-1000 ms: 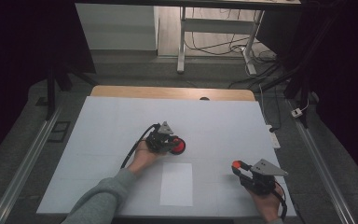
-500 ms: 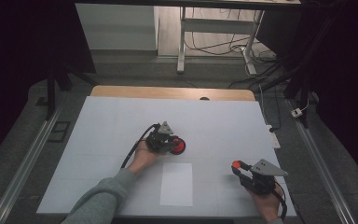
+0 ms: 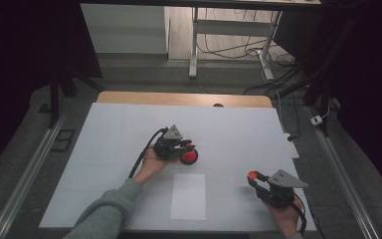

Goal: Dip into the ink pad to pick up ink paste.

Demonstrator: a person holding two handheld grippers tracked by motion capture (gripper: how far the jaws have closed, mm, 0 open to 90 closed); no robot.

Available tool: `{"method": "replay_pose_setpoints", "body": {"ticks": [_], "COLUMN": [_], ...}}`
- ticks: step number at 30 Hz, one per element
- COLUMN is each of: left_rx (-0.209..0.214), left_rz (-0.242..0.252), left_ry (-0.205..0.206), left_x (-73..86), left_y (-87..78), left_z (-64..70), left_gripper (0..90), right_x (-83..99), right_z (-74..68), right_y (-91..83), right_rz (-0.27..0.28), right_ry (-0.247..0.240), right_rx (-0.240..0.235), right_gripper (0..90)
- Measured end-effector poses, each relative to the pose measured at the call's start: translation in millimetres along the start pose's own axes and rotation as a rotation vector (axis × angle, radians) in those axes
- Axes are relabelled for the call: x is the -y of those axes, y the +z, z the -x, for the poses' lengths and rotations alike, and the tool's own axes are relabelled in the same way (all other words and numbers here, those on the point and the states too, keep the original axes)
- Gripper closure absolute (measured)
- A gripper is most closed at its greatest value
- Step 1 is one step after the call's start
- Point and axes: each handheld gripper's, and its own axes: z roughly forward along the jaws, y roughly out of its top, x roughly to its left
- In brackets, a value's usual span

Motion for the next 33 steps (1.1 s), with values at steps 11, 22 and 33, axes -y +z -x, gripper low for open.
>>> {"method": "replay_pose_setpoints", "body": {"ticks": [11,22,33], "left_rx": [-0.003,-0.001,-0.027], "left_rz": [-0.064,-0.117,-0.123], "left_ry": [-0.018,-0.019,-0.003], "left_x": [6.4,15.2,16.8], "left_y": [9.3,22.5,24.4], "left_z": [-6.2,-6.8,-2.1], "left_gripper": [72.4,72.3,72.6], "right_x": [0.2,0.5,0.3], "right_z": [1.4,1.5,0.9], "right_y": [-0.3,-0.2,-0.3], "right_rz": [0.002,0.0,0.003], "right_ry": [0.003,0.003,0.002], "right_rx": [-0.001,-0.003,-0.004], "right_gripper": [64.0,64.0,64.0]}}
